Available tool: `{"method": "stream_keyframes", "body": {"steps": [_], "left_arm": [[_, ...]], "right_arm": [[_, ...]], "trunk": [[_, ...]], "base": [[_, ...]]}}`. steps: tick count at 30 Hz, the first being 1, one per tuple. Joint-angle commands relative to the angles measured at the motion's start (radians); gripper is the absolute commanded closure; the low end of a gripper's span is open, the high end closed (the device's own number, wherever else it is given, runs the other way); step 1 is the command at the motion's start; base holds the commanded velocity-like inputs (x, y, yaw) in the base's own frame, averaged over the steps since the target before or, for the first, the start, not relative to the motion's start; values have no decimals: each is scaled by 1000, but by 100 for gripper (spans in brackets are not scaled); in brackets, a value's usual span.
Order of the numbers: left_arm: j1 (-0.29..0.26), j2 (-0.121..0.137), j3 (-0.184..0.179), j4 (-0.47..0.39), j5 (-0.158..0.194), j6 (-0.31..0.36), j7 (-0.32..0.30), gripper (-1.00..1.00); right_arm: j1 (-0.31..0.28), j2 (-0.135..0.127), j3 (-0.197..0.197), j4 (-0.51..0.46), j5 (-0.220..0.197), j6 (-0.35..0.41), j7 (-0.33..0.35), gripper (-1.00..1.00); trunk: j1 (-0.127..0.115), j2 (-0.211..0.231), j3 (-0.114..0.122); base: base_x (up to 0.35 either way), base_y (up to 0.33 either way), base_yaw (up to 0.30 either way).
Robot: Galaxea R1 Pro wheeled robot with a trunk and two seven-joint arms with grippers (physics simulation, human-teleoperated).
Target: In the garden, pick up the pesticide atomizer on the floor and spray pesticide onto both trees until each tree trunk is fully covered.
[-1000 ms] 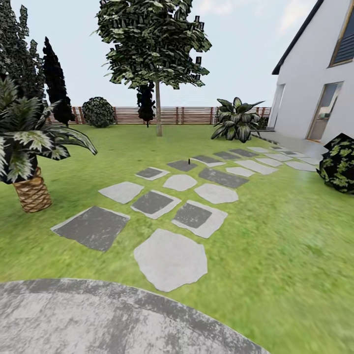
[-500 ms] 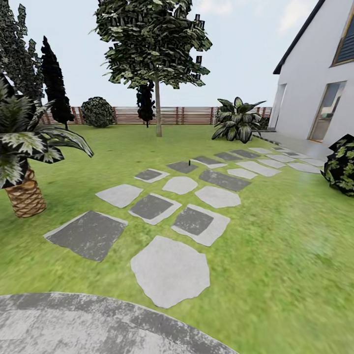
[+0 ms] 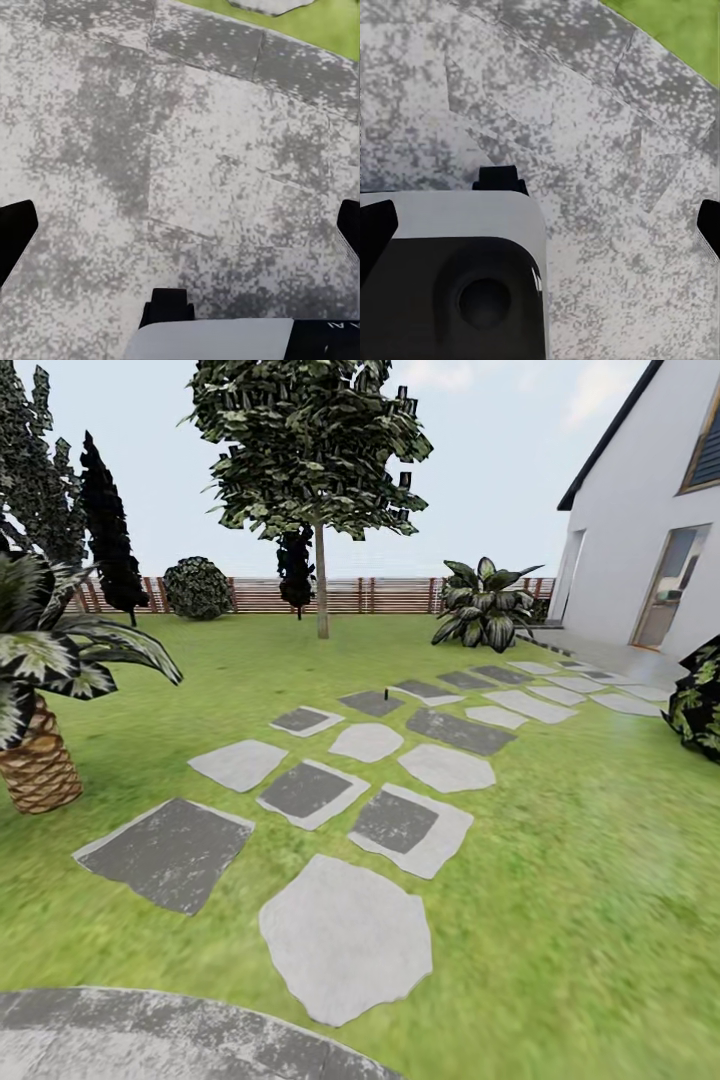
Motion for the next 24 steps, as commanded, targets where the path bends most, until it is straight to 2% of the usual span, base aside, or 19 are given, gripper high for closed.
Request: {"method": "stream_keyframes", "body": {"steps": [1,17,22,24], "left_arm": [[0,0,0,0,0,0,0,-100],[-1,0,0,1,0,-1,0,-100],[0,0,0,3,0,0,0,-100],[-1,0,0,3,0,0,0,-100]], "right_arm": [[0,0,0,0,0,0,0,-100],[0,0,0,0,-1,0,0,-100],[0,1,1,-5,0,-24,-1,-100],[0,-6,-1,-21,-2,-75,-1,-100]], "trunk": [[0,0,0],[0,0,0],[0,0,0],[0,0,0]], "base": [[303,0,0],[295,0,0],[283,0,0],[280,0,0]]}}
